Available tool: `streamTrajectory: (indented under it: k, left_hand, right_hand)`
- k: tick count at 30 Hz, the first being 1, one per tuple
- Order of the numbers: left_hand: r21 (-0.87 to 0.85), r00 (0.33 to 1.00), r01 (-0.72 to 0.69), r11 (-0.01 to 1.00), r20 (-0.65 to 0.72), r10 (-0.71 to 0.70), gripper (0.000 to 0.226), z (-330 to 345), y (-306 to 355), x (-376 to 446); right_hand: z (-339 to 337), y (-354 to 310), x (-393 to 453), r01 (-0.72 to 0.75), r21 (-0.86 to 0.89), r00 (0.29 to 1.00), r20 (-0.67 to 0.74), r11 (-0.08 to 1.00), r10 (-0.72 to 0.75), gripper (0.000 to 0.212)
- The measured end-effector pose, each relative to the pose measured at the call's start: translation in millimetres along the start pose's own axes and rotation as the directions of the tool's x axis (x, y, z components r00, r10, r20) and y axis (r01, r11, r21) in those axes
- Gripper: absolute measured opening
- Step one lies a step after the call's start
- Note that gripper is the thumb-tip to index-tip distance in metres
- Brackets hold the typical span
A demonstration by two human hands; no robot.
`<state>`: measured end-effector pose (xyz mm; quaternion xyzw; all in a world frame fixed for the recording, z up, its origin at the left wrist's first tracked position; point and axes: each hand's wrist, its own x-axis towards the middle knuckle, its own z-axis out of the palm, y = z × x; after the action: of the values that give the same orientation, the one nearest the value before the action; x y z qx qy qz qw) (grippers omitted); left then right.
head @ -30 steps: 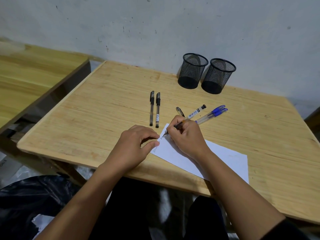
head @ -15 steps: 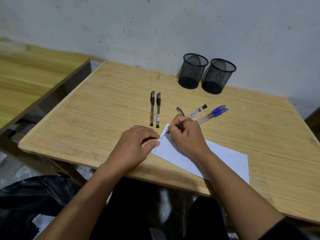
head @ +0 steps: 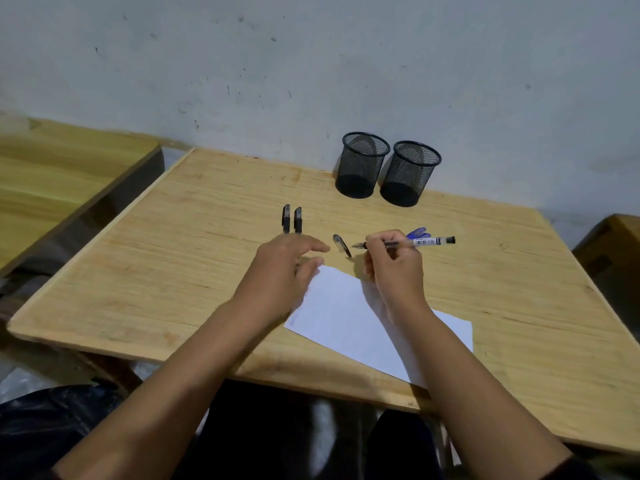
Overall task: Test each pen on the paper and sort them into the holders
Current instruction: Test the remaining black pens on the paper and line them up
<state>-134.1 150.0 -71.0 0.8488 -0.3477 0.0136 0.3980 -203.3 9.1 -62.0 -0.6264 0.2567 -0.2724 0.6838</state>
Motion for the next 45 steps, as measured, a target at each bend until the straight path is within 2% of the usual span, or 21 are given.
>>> streamTrajectory:
  k: [3,6,10,13,18,21,31,36,39,45]
  left_hand:
    - [0.0,0.995,0.009,1.0,0.099,-0.009,0.033,12,6,39]
    - [0.213,0.962,-0.03,0.977,0.272,-0.03,0.042,28,7,71]
    - [0.325,0.948,-0.079,0.942,0.318,-0.03,0.025,42,3,86]
    - [0.301,0.962,-0.058,0.952,0.27,-0.027,0.017,44,2,83]
    - [-0.014,0.995,-0.027,1.0,0.096,0.028,0.016,34,11,66]
    - [-0.107,0.998,-0.055,0.993,0.033,0.059,0.017,27,18,59]
    - [-0.13,0.998,-0.063,0.989,-0.016,0.062,0.018,17,29,50]
    - [-0.186,0.991,-0.131,0.974,-0.014,0.131,0.018,18,37,46]
    - [-0.216,0.987,-0.161,0.963,-0.062,0.151,0.018,21,41,43]
    - [-0.256,0.986,-0.146,0.956,-0.111,0.121,0.017,28,40,30]
  right_hand:
    - [-14,-7,4,-0.036,0.033,0.999,-0.037,0.999,0.037,0.011]
    - [-27,-9,6,-0.069,0.015,0.995,-0.068,0.998,0.069,0.014]
    - [-41,-13,6,-0.065,-0.031,0.994,-0.092,0.997,0.062,0.009]
    - [-45,-16,5,-0.024,-0.081,0.997,-0.077,0.996,0.018,0.013]
    - [-44,-18,4,0.022,-0.134,0.999,-0.027,0.991,-0.026,0.009]
    - [-40,-19,5,0.049,-0.11,0.999,-0.006,0.993,-0.05,0.012]
    - [-38,-31,4,0.081,-0.024,0.996,0.044,0.996,-0.08,0.013]
    - [-39,-33,3,0.119,-0.048,0.988,0.107,0.992,-0.113,0.014]
    - [-42,-32,2,0.145,-0.042,0.983,0.123,0.988,-0.139,0.015]
    - [-44,-29,-5,0.175,-0.007,0.97,0.175,0.984,-0.171,0.014]
